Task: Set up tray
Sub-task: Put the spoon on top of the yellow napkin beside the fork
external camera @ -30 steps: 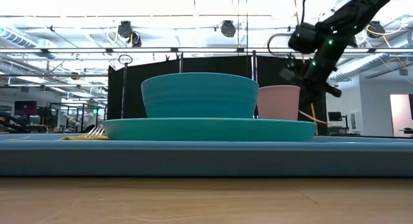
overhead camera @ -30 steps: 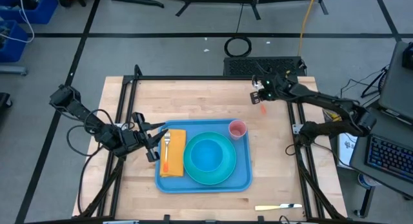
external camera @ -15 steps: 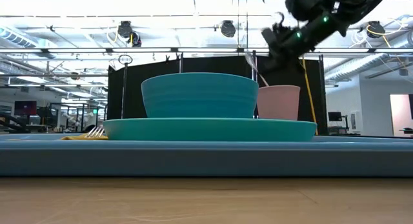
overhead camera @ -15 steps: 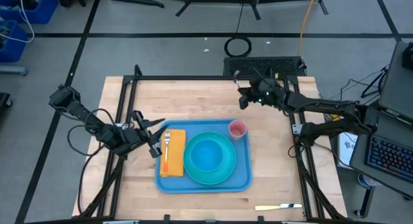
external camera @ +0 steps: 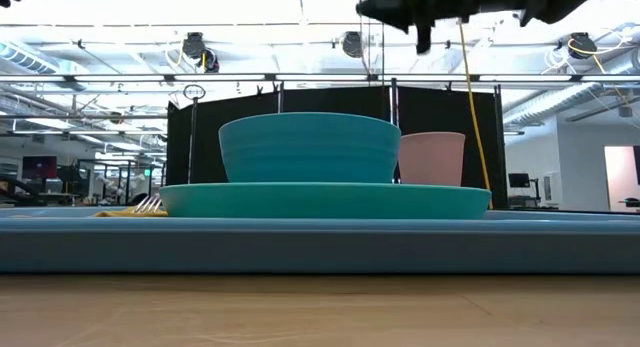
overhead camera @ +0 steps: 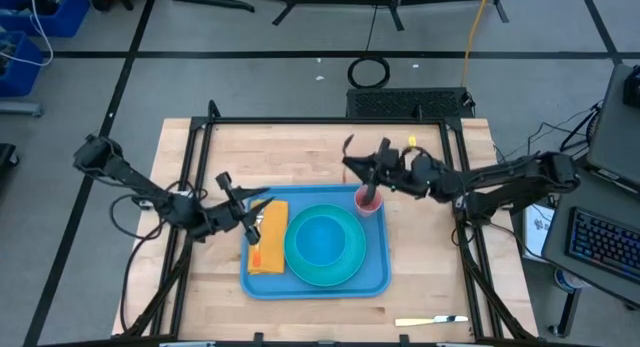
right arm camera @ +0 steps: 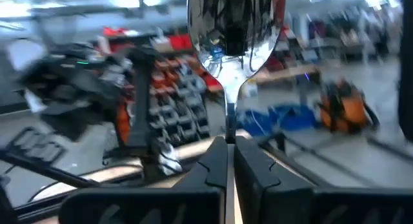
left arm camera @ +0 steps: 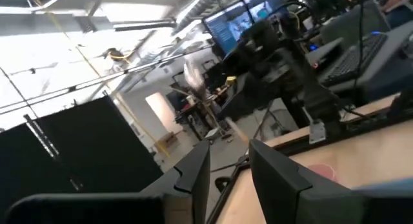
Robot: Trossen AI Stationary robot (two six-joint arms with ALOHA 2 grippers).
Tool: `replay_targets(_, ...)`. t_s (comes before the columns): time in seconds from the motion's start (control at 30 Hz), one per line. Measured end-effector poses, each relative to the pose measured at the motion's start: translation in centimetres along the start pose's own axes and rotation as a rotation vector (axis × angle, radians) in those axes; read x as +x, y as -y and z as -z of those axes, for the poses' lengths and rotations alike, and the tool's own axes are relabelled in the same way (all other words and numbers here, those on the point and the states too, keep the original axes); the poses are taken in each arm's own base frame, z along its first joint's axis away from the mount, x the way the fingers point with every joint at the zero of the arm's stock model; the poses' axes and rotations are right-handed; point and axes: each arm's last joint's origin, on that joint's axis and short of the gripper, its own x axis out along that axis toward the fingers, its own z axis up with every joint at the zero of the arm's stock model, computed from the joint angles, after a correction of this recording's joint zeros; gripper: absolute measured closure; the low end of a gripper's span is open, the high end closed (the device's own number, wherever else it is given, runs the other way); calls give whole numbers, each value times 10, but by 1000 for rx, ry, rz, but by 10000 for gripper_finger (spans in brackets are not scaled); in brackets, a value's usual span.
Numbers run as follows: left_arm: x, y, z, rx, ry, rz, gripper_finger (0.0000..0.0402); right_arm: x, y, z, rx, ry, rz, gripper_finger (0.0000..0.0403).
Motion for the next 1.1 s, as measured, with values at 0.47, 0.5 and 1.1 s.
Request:
replay_targets(0.47, 16, -3, 19, 41, -77, -2, 289, 16, -55, 18, -236, 418, -232, 401)
replay_targets(0.5, 17, -3, 20, 44, -79, 1, 289, 20, -58, 18, -237, 422, -234, 401)
replay_targets(1.1, 26, 16, 32, 185, -103, 19, 289, 88, -101, 10, -318, 531, -312, 401)
